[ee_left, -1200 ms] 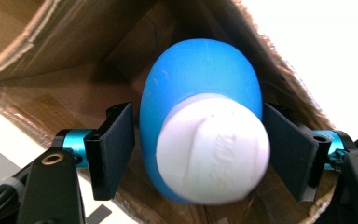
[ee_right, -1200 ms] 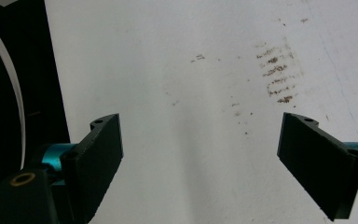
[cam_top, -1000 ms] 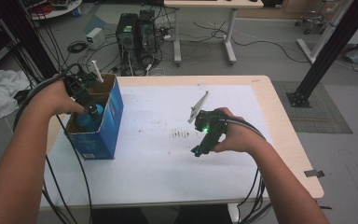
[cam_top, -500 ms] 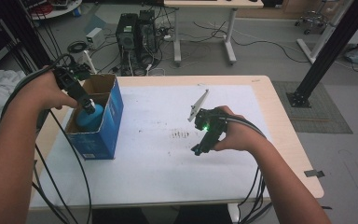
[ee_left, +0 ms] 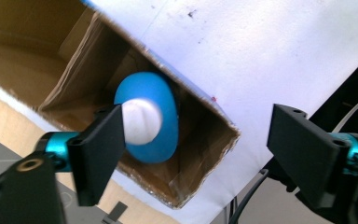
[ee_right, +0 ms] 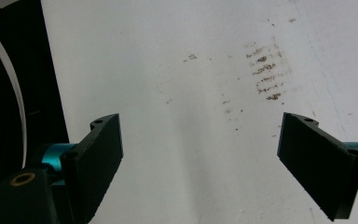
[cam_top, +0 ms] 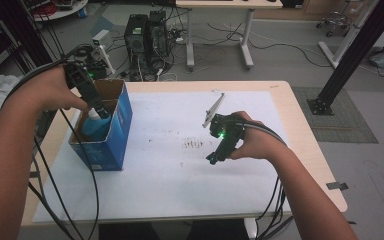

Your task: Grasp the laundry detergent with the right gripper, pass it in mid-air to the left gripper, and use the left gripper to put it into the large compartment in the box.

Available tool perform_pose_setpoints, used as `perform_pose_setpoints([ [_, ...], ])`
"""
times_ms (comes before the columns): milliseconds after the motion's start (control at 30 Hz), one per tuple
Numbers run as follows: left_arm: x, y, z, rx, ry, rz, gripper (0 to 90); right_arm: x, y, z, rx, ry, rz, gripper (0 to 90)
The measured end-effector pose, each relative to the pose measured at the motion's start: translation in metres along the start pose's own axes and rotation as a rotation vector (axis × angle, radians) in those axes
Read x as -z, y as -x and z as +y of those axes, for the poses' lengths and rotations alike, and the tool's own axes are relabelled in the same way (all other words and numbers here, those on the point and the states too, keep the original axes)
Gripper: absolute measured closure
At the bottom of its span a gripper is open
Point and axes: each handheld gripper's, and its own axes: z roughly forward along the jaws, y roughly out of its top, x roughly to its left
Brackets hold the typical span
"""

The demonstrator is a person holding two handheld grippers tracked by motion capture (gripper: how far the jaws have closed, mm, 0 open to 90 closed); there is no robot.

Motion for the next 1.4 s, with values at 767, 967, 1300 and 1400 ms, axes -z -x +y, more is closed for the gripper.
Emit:
perform_pose_setpoints([
  [767, -0.031, 0.053, 0.055, -0.328, -0.052, -0.045, 9.0, 0.008, 0.015, 0.012, 0.008, -0.101, 0.004, 13.3],
  [967, -0.052, 0.061, 0.062, -0.392, -0.086, -0.038, 6.3, 0.002, 0.019, 0.014, 0.027, -0.209, -0.004, 13.3],
  [1300, -0.076, 0.070, 0.072, -0.451, -0.083, -0.068, 6.3, -0.003, 0.022, 0.010, 0.024, -0.262, -0.010, 13.4],
  [1400, -0.079, 0.071, 0.075, -0.461, -0.070, -0.071, 6.3, -0.004, 0.024, 0.010, 0.026, -0.262, -0.008, 13.4],
])
